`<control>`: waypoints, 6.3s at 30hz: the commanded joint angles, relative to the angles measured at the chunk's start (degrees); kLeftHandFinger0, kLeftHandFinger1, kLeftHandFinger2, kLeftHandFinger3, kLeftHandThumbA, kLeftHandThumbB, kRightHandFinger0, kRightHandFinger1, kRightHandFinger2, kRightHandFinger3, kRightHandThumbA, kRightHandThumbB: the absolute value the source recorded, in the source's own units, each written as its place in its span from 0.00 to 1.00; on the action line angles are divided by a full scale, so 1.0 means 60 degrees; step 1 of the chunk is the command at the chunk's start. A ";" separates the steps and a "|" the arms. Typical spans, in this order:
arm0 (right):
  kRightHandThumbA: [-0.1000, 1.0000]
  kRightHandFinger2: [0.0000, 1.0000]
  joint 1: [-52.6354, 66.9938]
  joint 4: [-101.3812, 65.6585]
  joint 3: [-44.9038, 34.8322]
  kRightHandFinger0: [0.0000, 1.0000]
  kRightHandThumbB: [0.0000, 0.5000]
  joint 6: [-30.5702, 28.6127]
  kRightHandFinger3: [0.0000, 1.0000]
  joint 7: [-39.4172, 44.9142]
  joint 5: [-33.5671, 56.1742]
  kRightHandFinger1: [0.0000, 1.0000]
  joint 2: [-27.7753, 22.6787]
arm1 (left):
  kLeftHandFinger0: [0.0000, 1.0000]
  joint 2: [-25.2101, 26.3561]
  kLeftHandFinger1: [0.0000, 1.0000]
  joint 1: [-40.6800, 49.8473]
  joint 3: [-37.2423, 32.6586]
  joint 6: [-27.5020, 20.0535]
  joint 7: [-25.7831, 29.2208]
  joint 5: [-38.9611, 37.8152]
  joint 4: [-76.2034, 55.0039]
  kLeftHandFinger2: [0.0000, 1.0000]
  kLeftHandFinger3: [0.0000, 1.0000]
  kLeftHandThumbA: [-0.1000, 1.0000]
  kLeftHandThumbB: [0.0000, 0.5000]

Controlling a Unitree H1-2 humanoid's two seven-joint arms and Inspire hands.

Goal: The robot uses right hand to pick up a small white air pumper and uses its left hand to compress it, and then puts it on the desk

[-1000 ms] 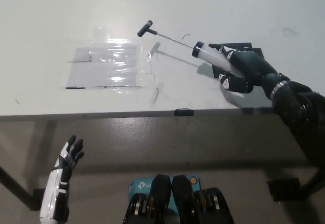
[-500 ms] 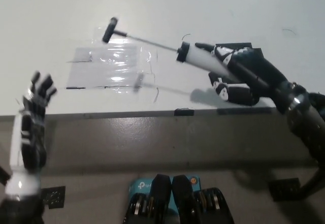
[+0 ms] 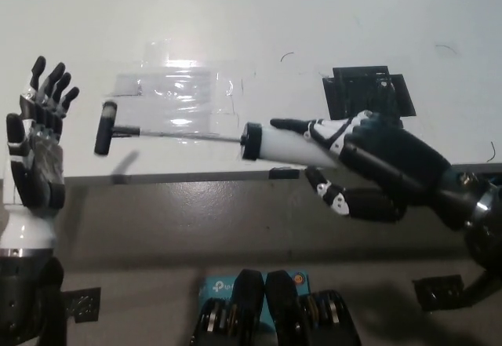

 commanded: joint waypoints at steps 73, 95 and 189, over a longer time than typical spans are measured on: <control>0.00 0.83 -0.1343 -0.0158 0.0996 0.00 0.35 0.0629 0.81 0.1716 -0.0667 0.47 0.1658 | 1.00 -0.0746 1.00 0.0842 -0.2391 0.1432 -0.0723 0.0858 -0.2260 1.00 1.00 1.00 0.54; 0.00 0.79 -0.1179 0.0023 0.0515 0.00 0.28 0.0899 0.71 0.1794 -0.0644 0.40 0.1147 | 1.00 -0.0371 1.00 0.0891 -0.1874 0.1616 -0.0491 0.0776 -0.2185 1.00 1.00 1.00 0.55; 1.00 1.00 0.3935 0.0101 -0.2897 1.00 0.63 -0.3529 1.00 -0.4187 0.2387 1.00 0.3620 | 1.00 -0.0092 1.00 0.2731 -0.1585 0.0396 -0.1088 0.0012 -0.0794 1.00 1.00 1.00 0.46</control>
